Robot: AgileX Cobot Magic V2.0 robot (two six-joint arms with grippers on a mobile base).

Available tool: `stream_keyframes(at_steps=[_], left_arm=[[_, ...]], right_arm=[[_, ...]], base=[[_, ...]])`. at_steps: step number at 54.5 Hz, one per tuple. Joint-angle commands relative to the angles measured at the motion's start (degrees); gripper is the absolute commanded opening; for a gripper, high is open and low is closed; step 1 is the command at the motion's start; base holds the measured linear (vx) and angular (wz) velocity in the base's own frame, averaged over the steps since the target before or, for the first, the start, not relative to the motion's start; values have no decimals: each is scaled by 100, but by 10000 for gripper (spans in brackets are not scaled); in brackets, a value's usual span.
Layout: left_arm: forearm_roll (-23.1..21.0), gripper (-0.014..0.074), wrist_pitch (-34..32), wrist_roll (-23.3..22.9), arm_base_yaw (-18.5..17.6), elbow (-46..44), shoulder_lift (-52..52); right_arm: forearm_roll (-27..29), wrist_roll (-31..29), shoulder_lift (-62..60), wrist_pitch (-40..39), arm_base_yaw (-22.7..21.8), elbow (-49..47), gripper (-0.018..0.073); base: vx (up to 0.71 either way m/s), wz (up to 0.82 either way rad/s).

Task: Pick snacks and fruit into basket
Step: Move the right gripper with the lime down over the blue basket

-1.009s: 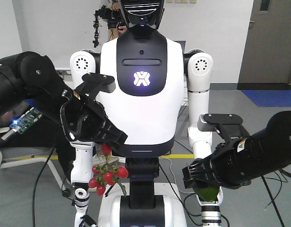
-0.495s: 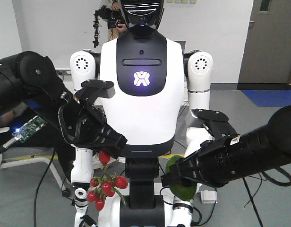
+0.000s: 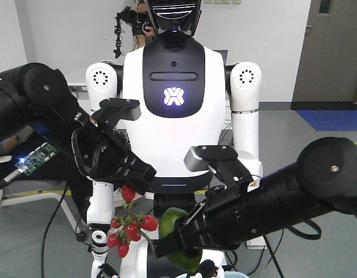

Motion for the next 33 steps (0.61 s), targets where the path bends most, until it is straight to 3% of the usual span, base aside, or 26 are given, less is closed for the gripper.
stream_keyframes(at_steps=[1, 16, 33], left_arm=[[-189, -6, -216, -264, -4, -166, -317], [-187, 0, -475, -410, -4, -166, -545], [-187, 2, -790, -524, -4, -166, -1051]], right_arm=[[-293, 236, -238, -361, 190, -187, -8], [-1894, 1541, -238, -332, 667, -187, -8], [-2156, 1781, -206, -406, 1174, -187, -8]], base=[[0, 0], [0, 0], [0, 0]])
